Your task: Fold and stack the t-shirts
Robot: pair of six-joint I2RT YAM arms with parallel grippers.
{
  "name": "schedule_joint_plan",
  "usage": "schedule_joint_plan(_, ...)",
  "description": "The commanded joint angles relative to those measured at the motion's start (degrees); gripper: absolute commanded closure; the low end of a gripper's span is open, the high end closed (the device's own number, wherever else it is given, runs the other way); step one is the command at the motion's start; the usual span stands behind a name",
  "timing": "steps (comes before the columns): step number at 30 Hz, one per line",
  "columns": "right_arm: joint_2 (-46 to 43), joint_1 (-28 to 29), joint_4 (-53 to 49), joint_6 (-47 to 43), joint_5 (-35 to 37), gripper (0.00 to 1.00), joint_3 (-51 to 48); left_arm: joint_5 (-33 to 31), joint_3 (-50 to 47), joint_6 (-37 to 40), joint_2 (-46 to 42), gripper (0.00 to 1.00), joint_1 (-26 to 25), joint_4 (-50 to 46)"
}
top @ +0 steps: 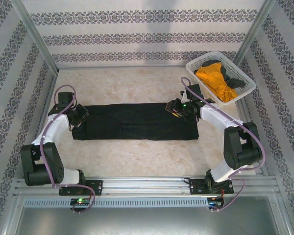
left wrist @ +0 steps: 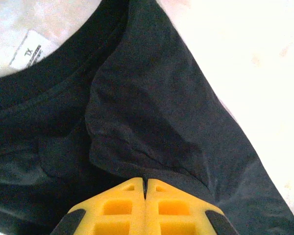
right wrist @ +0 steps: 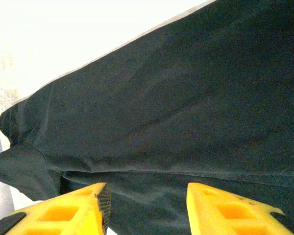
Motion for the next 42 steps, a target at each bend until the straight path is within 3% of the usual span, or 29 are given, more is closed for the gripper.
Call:
schedule_joint_plan(1, -0.4, 0.0, -0.7, -0.5, -1.1, 0.54, 1.1, -0.5, 3.2, 4.0, 2.6, 1.00, 0.9, -3.0)
schedule_joint_plan(11, -2.1, -0.4, -0.8, -0.6, 0.2, 0.54, -0.8, -2.9, 8.5, 8.3, 10.5, 1.00, 1.3, -1.2)
schedule_joint_plan(17, -4.7, -0.7, 3.2, -0.7, -1.0, 0.56, -3.2, -6.0, 5.0, 8.1, 12.0, 1.00, 2.0, 6.2)
schedule_joint_plan(24, -7.2, -0.9, 5.2, -0.6, -3.1, 0.56, -5.5, -4.5, 4.7, 7.9, 15.8, 1.00, 3.4, 11.6)
schedule_joint_plan(26, -7.7, -1.1, 5.0, -0.7, -3.2, 0.56, -6.1, -4.4, 6.0, 8.0, 16.7, 0.91, 3.4, 11.1)
schedule_joint_plan(28, -8.1, -1.5, 4.2, -1.2, -2.9, 0.56, -6.1, -5.9, 7.2, 8.0, 16.5, 0.64, 3.4, 9.2)
schedule_joint_plan(31, -7.7, -3.3, 2.2, -2.3, -2.3, 0.56, -5.0, -10.3, 7.4, 7.6, 11.7, 0.52, 3.0, 5.4)
schedule_joint_plan(36, -2.7, -8.3, -3.7, -4.3, -0.7, 0.56, -1.8, -10.7, 3.0, 4.9, 2.7, 0.54, -0.5, -0.2)
schedule_joint_plan(42, 5.6, -11.5, -8.3, -6.6, 2.6, 0.60, 2.6, -7.8, -9.3, -9.3, -2.7, 0.63, -6.4, 7.4)
